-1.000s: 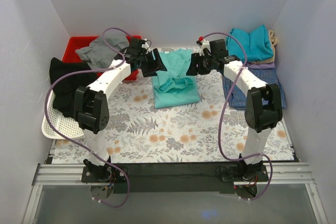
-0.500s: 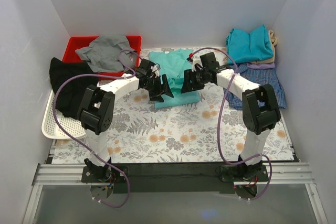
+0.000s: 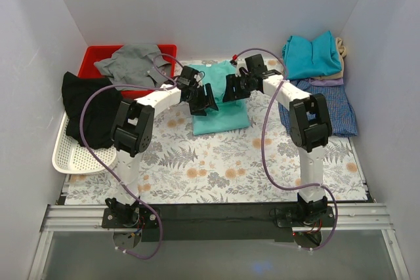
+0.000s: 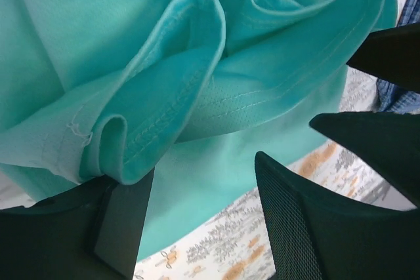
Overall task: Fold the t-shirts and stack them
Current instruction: Fold the tshirt
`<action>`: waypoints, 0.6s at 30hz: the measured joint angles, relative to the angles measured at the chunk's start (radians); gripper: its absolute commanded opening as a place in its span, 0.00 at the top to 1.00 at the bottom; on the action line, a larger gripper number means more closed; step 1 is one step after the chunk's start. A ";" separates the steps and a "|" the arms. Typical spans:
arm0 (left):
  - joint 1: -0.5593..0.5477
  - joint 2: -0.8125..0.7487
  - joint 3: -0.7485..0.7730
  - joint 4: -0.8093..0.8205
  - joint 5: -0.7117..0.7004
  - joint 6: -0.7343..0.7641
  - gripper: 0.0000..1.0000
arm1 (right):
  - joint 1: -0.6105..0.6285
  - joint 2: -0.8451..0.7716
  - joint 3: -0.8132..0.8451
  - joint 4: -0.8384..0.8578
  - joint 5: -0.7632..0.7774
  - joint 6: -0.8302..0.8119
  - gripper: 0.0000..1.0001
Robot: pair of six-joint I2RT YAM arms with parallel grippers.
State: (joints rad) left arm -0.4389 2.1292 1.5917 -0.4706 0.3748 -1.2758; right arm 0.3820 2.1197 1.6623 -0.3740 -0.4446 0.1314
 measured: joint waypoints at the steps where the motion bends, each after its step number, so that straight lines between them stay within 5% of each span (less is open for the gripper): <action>1: 0.003 0.008 0.010 -0.002 -0.011 0.003 0.39 | -0.006 0.017 0.022 0.000 0.002 -0.002 0.41; 18: 0.110 0.026 0.175 0.034 -0.139 0.097 0.39 | -0.093 0.164 0.238 -0.018 0.048 -0.054 0.41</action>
State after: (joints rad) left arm -0.3290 2.1555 1.7664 -0.4370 0.2359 -1.1793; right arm 0.2890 2.2833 1.9003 -0.3923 -0.3965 0.0772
